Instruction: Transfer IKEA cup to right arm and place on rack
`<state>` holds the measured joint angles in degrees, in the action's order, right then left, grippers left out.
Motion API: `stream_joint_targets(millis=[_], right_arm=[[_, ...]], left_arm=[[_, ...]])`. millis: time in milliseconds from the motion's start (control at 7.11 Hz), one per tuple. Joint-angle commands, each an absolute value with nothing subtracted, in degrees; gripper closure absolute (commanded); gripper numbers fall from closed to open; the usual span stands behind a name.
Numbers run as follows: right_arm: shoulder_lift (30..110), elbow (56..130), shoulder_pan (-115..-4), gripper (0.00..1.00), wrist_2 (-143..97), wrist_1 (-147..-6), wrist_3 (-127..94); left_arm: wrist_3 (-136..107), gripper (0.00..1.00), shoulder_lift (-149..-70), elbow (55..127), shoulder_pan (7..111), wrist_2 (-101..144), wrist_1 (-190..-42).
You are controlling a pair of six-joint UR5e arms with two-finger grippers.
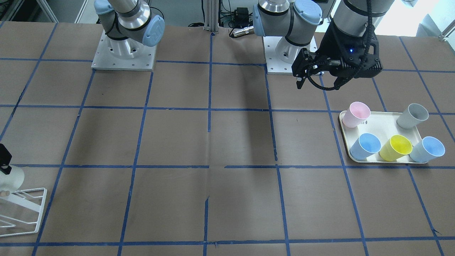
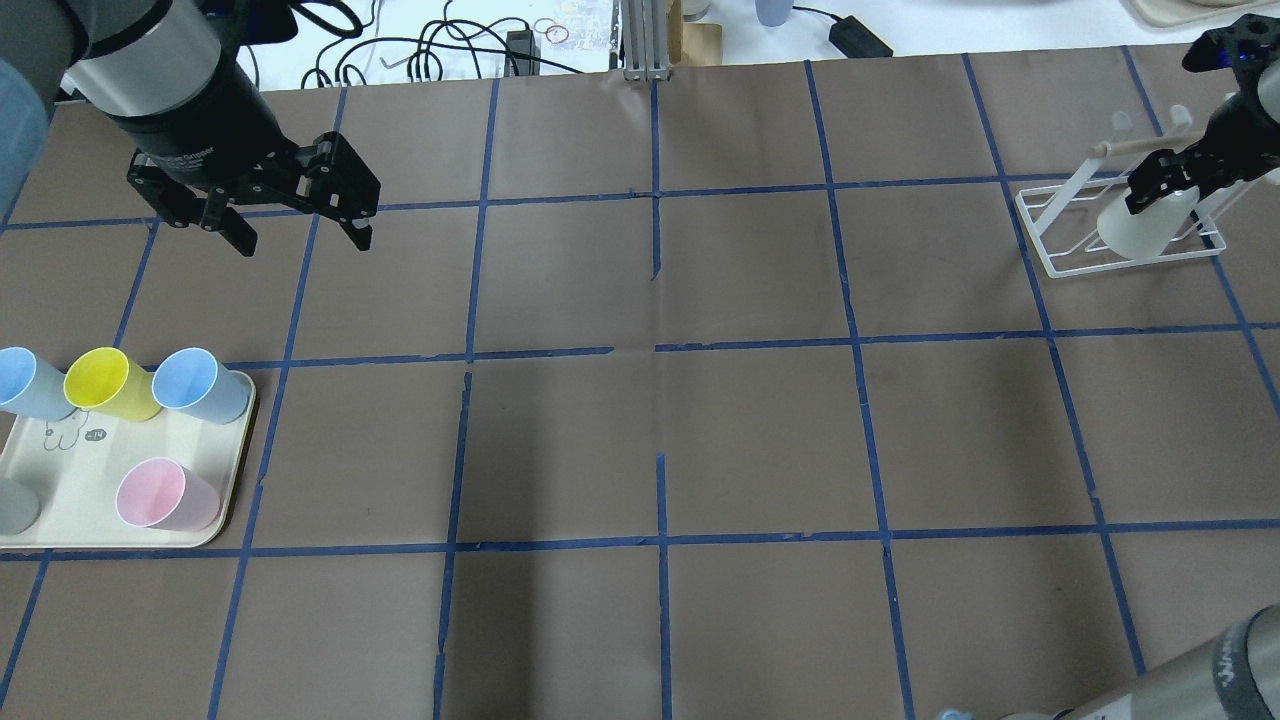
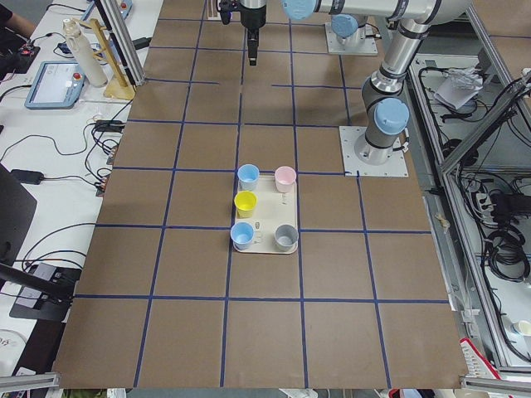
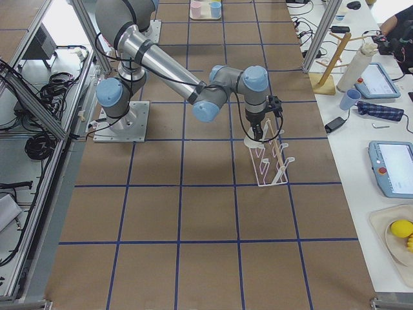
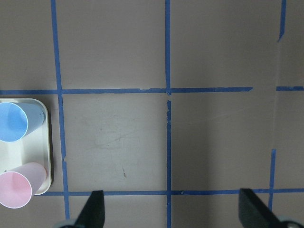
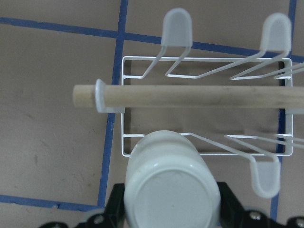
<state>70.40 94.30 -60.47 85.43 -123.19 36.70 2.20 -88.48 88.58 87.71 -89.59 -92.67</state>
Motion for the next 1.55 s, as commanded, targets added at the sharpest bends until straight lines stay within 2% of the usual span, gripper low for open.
stream_joint_targets(millis=[0, 141, 281, 422, 844, 1126, 1407], right_arm=[[69.4, 94.2, -60.5, 0.71, 85.4, -123.3, 36.7], [69.2, 94.2, -60.5, 0.56, 85.5, -123.4, 36.7], [69.2, 94.2, -60.5, 0.10, 85.4, -123.4, 36.8], [69.5, 94.2, -60.5, 0.00, 85.6, -123.2, 36.7], [74.3, 94.3, -60.7, 0.00, 85.9, -118.9, 34.3], [83.0, 94.4, -62.5, 0.00, 85.8, -110.4, 31.7], [91.3, 94.5, -68.0, 0.00, 85.7, -100.9, 17.4]], left_arm=[[2.2, 0.00, -88.3, 88.9, 87.7, -89.5, -92.6], [2.2, 0.00, -88.3, 88.9, 87.7, -89.4, -92.6], [2.2, 0.00, -88.2, 88.9, 87.7, -89.4, -92.5], [2.2, 0.00, -88.2, 89.0, 87.7, -89.4, -92.5], [2.2, 0.00, -88.2, 89.0, 87.7, -89.1, -92.5], [2.2, 0.00, -88.2, 89.0, 87.6, -89.1, -92.3], [2.2, 0.00, -88.2, 89.1, 87.6, -89.2, -92.3]])
